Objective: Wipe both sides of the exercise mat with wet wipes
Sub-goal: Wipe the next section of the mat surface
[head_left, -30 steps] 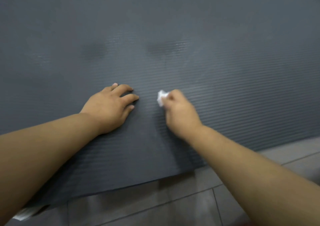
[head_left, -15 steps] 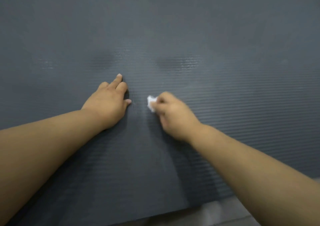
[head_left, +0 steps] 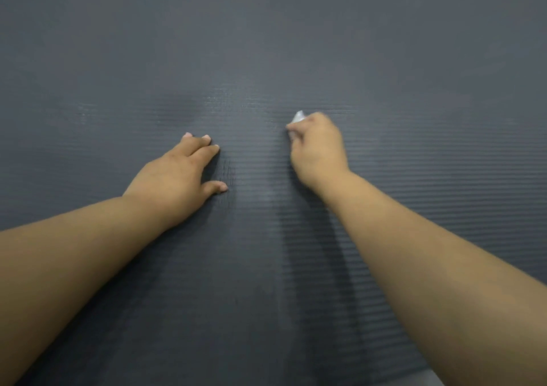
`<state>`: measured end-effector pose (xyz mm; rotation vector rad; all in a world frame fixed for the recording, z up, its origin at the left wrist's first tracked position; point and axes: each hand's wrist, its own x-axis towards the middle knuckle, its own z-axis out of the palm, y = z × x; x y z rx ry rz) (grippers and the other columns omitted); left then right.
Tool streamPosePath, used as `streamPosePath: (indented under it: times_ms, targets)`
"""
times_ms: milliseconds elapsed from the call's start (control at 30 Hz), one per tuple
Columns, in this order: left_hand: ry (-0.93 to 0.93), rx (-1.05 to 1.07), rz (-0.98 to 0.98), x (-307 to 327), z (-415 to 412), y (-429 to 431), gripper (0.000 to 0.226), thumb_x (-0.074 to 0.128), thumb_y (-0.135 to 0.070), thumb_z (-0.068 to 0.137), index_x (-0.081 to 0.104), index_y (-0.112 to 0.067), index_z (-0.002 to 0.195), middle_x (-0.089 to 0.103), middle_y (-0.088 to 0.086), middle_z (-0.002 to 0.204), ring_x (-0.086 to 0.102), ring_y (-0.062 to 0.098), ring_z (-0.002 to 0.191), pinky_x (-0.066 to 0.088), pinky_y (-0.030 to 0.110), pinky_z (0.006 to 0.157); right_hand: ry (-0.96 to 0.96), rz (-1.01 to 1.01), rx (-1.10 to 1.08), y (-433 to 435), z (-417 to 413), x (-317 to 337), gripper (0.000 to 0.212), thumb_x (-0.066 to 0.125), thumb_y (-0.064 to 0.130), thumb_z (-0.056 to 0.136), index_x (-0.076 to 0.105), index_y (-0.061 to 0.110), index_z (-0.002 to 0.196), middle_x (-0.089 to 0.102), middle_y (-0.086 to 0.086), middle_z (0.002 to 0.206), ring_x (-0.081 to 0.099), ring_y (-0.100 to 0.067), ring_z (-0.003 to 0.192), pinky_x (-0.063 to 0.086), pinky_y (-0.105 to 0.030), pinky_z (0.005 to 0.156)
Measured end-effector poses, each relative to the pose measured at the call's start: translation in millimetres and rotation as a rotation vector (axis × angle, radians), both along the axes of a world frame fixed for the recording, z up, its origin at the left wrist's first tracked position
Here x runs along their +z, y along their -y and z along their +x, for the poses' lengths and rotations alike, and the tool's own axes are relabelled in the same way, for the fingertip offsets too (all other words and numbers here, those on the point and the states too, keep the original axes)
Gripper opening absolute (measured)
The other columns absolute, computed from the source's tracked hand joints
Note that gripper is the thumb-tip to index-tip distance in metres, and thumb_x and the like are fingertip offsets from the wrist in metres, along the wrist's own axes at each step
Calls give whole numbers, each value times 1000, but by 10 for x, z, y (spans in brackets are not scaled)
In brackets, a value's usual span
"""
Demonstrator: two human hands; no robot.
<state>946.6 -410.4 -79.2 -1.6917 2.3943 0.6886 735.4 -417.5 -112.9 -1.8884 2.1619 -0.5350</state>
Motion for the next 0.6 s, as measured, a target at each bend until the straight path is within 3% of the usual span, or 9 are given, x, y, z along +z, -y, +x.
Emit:
streamPosePath:
  times_ms: [67, 133, 233, 333, 400, 467, 600]
  targets:
    - [-18, 0, 0, 4, 25, 3, 69, 52, -49, 88, 26, -24, 147, 12, -13, 156, 1, 5, 144, 23, 36, 113, 49, -26, 312, -204, 168, 3, 25, 47, 6, 90, 68, 1, 104, 58, -20, 104, 58, -37, 90, 47, -35, 79]
    - [-44, -9, -1, 7, 72, 20, 70, 54, -52, 86, 30, -24, 146, 14, -15, 155, 5, 4, 144, 22, 35, 114, 50, -32, 439, -302, 77, -30, 31, 48, 5, 81, 65, 1, 107, 58, -21, 97, 60, -38, 78, 52, -39, 67]
    - [-37, 9, -8, 22, 147, 56, 75, 55, -58, 81, 31, -25, 144, 13, -14, 155, 15, 10, 143, 25, 36, 112, -98, -39, 118, -88, -423, -72, 31, 40, 7, 84, 62, 3, 106, 57, -24, 102, 57, -39, 83, 50, -39, 75]
    - [-13, 93, -10, -9, 196, 68, 90, 55, -64, 75, 22, -23, 148, 4, -9, 157, -2, 11, 145, 16, 37, 115, -79, 106, -336, 231, -786, 61, 22, 46, 7, 90, 65, 2, 99, 61, -24, 110, 56, -35, 101, 39, -30, 83]
    - [3, 114, 21, -29, 187, 61, 94, 54, -66, 75, 15, -23, 150, -2, -9, 158, -8, 12, 145, 11, 37, 116, -20, 138, -384, 379, -574, 114, 19, 47, 5, 90, 65, 0, 93, 63, -22, 110, 55, -34, 107, 39, -28, 85]
    - [17, 103, 37, -25, 185, 70, 93, 52, -66, 76, 12, -24, 150, -5, -10, 158, -9, 13, 145, 11, 37, 116, 65, 110, -216, 417, -97, 97, 22, 48, 4, 89, 67, 1, 99, 64, -19, 109, 56, -32, 106, 36, -25, 82]
    - [13, 63, 39, 13, 288, 136, 87, 51, -65, 79, 17, -28, 149, 0, -13, 157, -3, 8, 145, 15, 35, 116, 72, 45, 378, 124, 466, 21, 21, 49, 7, 91, 67, 4, 101, 58, -18, 105, 55, -33, 96, 36, -29, 82]
